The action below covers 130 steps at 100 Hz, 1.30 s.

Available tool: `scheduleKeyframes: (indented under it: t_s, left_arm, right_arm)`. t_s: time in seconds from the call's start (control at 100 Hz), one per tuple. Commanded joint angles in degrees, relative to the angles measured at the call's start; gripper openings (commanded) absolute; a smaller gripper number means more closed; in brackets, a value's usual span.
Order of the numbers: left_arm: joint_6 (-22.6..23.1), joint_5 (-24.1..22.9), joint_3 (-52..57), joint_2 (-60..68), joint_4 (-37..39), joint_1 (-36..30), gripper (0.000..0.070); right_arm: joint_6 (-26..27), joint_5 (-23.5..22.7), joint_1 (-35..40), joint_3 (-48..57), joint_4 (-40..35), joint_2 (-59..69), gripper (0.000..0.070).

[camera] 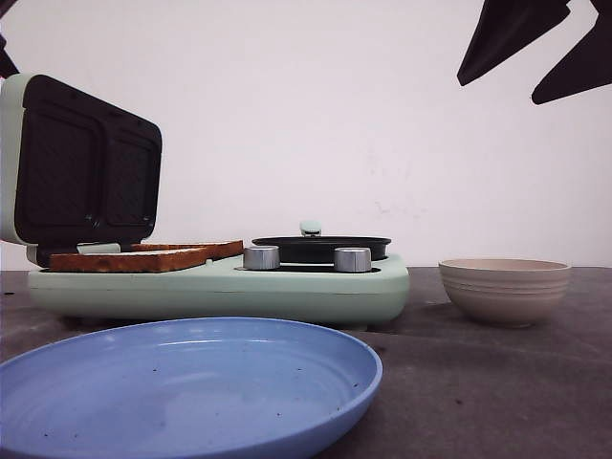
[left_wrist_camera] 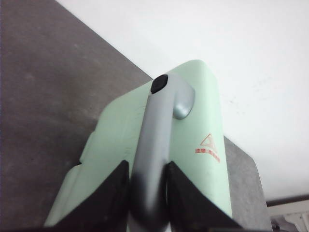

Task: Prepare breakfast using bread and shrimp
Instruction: 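Push the lid down with the left gripper to close it over the bread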

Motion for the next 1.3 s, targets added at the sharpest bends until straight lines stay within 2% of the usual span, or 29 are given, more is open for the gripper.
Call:
scheduleKeyframes:
  t_s: [0.0,0.43,1.0,1.15,1.29]
  left_arm:
    - [0.6,-0.4,0.4,1.6,-1.6,-0.9,0.0000]
    - [9.3,-3.9,0.4,1.6,-7.8,-5.5,0.0000]
    - [15.8,-10.7,0.4,1.6,-11.0,-14.1,0.0000]
    - [19.1,-13.3,0.4,2.3,-13.0,-17.1,0.0000]
    - [20.2,-13.6,0.4,4.3,-14.0,-19.8,0.0000]
  right_arm:
    - [0.6,0.0,0.2,0.3,0.6,0.2,0.0502]
    - [0.8,0.0,0.2,0.3,0.6,0.2,0.0502]
    - [0.9,0.0,0.2,0.3,0.6,0.2,0.0502]
    - [1.0,0.0,0.2,0.3,0.6,0.2,0.0502]
    - [1.1,0.0,0.3,0.3,0.5,0.2,0.0502]
